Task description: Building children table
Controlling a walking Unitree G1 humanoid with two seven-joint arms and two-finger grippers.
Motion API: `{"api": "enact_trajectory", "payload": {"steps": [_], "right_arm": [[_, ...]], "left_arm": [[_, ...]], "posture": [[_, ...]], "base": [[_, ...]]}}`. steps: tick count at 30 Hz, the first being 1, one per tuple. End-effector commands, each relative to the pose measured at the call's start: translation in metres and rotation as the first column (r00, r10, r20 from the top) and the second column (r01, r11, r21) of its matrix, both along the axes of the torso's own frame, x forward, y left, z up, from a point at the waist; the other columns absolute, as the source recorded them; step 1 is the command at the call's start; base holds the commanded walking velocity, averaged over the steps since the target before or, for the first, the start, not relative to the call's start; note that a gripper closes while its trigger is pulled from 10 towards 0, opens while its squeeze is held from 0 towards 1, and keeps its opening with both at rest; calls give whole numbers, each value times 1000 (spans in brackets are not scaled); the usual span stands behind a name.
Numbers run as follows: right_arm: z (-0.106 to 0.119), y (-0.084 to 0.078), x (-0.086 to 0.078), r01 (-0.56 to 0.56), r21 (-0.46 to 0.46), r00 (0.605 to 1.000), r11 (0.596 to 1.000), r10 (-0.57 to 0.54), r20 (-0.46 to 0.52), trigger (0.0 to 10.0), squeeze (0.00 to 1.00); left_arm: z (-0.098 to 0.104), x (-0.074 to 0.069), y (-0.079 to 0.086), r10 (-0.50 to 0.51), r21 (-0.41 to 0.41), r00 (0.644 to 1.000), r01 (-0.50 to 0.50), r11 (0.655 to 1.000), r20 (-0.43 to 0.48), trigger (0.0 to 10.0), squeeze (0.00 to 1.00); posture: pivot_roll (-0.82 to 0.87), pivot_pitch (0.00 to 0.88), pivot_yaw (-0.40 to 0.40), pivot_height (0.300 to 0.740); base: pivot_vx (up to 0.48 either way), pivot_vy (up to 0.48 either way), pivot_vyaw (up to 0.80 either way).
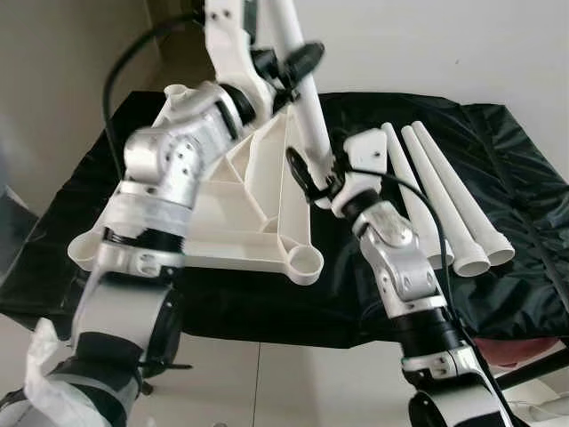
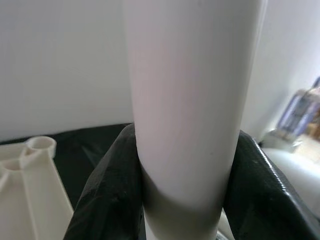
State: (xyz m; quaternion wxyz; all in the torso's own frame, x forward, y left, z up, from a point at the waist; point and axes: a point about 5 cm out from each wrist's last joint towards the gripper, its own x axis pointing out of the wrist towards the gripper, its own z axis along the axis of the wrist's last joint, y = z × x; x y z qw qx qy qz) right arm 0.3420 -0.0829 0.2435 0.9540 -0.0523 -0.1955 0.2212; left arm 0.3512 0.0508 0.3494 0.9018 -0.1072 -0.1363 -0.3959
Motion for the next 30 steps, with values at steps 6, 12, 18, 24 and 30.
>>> {"api": "enact_trajectory", "payload": {"steps": [6,12,18,24,30], "right_arm": [[3,1,10,56,-32,995,998,-58,-81,10000,0],[4,1,12,81,-42,988,996,-86,-128,10000,0],[3,4,13,75,-62,984,995,-84,-157,5961,0],[2,5,12,78,-76,982,994,-90,-168,0,0],[0,3,12,89,-92,975,992,-105,-196,0,0]], "left_arm": [[1,-14,-9,8,43,996,-11,999,88,10000,0],[1,-18,-10,24,57,992,-31,998,121,10000,0],[2,-25,-14,30,63,988,-40,997,148,10000,0],[3,-29,-19,14,73,986,-26,997,164,10000,0],[2,-30,-21,10,79,986,-23,997,166,10000,0]], "posture": [[39,46,37,740],[38,48,38,740],[33,47,40,740],[31,45,44,740],[29,47,45,740]], "base": [[0,0,0],[0,0,0],[0,0,0],[0,0,0],[0,0,0]]}}
